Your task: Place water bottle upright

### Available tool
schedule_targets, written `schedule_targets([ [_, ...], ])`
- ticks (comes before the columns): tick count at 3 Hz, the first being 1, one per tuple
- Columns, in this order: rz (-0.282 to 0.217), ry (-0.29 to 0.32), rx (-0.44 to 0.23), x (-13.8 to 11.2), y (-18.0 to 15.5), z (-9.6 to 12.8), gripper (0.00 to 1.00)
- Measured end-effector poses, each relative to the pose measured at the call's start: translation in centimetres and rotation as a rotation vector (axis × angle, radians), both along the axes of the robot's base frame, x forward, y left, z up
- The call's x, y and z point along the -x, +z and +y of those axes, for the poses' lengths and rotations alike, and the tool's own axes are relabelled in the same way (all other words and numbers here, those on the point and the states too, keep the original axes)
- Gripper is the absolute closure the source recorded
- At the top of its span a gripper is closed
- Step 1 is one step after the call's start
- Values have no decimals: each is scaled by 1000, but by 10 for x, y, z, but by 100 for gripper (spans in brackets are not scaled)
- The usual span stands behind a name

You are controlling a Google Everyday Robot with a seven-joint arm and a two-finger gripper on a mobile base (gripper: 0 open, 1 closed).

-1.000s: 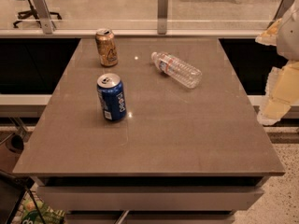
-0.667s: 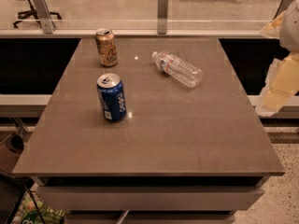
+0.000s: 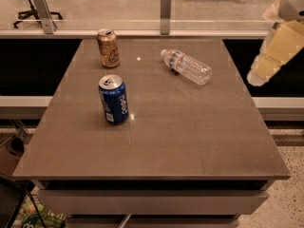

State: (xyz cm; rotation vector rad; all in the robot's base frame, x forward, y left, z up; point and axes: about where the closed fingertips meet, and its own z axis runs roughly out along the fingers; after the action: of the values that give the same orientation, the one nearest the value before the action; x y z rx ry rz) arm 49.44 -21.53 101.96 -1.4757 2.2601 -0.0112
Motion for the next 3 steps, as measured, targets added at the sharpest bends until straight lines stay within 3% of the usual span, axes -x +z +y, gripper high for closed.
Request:
schedule_targets([
  [1,45,-59,-73,-34,10,15,0],
  [3,91,-164,-187,-99,12,43,0],
])
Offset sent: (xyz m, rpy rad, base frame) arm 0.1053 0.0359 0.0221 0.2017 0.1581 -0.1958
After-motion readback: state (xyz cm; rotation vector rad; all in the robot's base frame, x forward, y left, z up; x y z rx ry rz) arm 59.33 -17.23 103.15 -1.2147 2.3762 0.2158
